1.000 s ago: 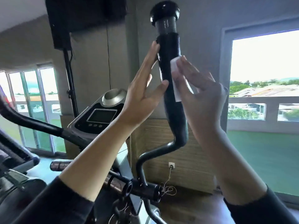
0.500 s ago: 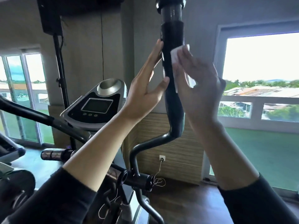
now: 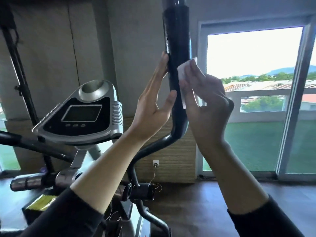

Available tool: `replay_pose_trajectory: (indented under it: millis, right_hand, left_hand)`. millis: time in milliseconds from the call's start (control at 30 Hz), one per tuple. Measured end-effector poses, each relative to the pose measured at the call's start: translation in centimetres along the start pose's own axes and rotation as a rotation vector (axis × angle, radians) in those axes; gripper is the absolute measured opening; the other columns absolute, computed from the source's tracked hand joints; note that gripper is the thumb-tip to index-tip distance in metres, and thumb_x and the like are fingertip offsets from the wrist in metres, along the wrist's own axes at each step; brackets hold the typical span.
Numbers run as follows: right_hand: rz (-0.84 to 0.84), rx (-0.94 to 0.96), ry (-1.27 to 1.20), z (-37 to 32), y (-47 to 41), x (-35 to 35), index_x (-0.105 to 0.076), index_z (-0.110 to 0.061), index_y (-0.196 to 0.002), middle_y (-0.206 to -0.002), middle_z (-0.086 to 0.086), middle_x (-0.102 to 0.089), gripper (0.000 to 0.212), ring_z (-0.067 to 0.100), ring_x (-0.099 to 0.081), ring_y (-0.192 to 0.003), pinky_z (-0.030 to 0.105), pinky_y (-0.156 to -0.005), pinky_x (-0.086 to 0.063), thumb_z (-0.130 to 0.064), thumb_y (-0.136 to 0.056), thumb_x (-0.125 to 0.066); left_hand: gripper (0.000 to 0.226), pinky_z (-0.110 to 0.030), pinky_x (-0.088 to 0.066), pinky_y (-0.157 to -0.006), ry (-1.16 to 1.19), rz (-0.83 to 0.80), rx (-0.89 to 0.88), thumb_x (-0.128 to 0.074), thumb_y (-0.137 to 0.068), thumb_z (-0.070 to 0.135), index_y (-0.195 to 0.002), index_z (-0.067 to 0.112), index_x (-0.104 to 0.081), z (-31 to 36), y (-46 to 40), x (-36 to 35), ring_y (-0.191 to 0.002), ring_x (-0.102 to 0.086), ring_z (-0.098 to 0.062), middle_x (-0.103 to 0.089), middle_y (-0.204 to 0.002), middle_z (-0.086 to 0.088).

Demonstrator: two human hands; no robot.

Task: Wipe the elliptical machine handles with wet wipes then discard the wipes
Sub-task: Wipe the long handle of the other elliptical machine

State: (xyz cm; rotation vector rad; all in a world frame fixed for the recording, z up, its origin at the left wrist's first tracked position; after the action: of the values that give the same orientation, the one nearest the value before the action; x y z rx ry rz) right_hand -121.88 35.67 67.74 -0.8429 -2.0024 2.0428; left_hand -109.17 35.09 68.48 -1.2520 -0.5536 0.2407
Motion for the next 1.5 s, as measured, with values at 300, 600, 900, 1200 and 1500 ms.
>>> replay_pose_trajectory:
  millis: [300,600,900,1200,1500]
  right_hand:
    - [0.041,0.02,0.07,-0.4,2.0,0.0,-0.066,-0.002,-0.111,-0.111,0.008,-0.068,0.028,0.021,-0.063,-0.097,0.007,-0.086,-0.044,-0.007,-0.084,-0.07]
    - [0.09,0.041,0.042,2.7,8.5,0.1,-0.059,-0.008,-0.117,-0.113,0.01,-0.067,0.036,0.021,-0.062,-0.098,0.033,-0.077,-0.057,-0.005,-0.083,-0.07]
    - [0.12,0.066,0.036,3.6,9.1,-0.3,-0.065,-0.003,-0.111,-0.119,0.001,-0.058,0.029,0.022,-0.064,-0.095,0.015,-0.087,-0.048,-0.004,-0.083,-0.071]
    - [0.06,-0.038,0.041,6.8,12.8,-1.5,-0.07,0.003,-0.103,-0.112,0.017,-0.066,0.023,0.021,-0.065,-0.09,0.006,-0.087,-0.042,-0.006,-0.082,-0.07]
    - [0.044,-0.104,0.025,9.5,16.4,-2.5,-0.069,0.0,-0.104,-0.109,0.016,-0.068,0.024,0.024,-0.068,-0.09,0.009,-0.086,-0.047,-0.006,-0.082,-0.069]
  left_hand:
    - [0.059,-0.043,-0.031,-0.115,-0.009,0.042,-0.09,-0.052,-0.098,0.007,-0.148,0.003,-0.022,-0.8,0.8,-0.5,-0.143,-0.033,-0.02,-0.028,-0.156,-0.012]
    - [0.056,-0.029,-0.043,-0.108,0.018,0.038,-0.172,-0.051,-0.098,0.007,-0.146,0.005,-0.022,-3.8,3.2,-2.1,-0.124,-0.055,-0.014,-0.043,-0.147,-0.015]
    - [0.055,-0.03,-0.05,-0.099,0.086,0.089,-0.194,-0.049,-0.097,0.003,-0.142,0.008,-0.018,-4.8,4.5,-3.1,-0.126,-0.052,-0.013,-0.047,-0.143,-0.014]
    - [0.055,-0.025,-0.043,-0.105,0.059,-0.007,-0.136,-0.051,-0.099,0.01,-0.144,0.016,-0.021,-8.1,6.2,-4.6,-0.127,-0.052,-0.009,-0.05,-0.139,0.002]
    - [0.054,-0.017,-0.042,-0.103,0.022,-0.086,-0.058,-0.048,-0.099,0.017,-0.147,0.008,-0.026,-10.2,7.2,-5.7,-0.126,-0.054,-0.017,-0.052,-0.141,-0.007]
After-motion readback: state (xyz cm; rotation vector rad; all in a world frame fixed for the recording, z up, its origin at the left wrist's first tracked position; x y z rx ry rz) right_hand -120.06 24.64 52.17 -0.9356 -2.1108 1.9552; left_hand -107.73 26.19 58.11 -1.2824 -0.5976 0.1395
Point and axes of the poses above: each hand's wrist, its own y-axis away from the middle knuckle, its own x-axis out of the back of the hand, z = x × y, the point moved 4 cm from there along -y, towards the middle knuckle
